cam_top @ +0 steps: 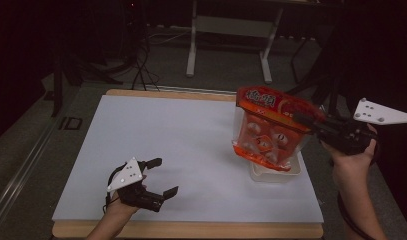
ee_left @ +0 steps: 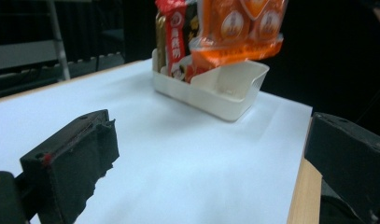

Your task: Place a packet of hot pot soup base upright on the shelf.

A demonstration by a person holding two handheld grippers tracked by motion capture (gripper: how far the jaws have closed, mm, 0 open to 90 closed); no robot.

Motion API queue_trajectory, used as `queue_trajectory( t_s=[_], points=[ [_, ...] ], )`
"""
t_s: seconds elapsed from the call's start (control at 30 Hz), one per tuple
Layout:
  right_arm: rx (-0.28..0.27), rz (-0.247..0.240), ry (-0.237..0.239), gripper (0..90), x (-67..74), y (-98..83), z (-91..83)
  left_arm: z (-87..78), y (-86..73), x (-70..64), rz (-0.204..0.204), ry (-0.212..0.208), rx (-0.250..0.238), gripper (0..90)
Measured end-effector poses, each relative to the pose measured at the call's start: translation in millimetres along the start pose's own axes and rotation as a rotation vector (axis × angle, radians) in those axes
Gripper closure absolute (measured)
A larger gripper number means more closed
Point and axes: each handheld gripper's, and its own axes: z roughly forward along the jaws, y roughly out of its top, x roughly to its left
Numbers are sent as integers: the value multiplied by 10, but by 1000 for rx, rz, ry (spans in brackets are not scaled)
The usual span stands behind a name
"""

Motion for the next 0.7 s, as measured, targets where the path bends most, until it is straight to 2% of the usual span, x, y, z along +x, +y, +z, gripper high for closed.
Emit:
queue_trajectory(
  t_s=[0.17,0.37,0.53,0.7],
  points=[
    [5,19,-19,900,-143,-75,-98,-22,-85,17,-15,12,5,17],
    [17,44,-45,900,-273,-194,-155,-23,-168,25,-14,25,18,17],
    [34,62,-58,900,-363,-283,-162,-14,-229,35,-32,20,15,17],
    [47,73,-64,900,-427,-363,-129,-11,-249,38,-29,22,17,17]
  ],
)
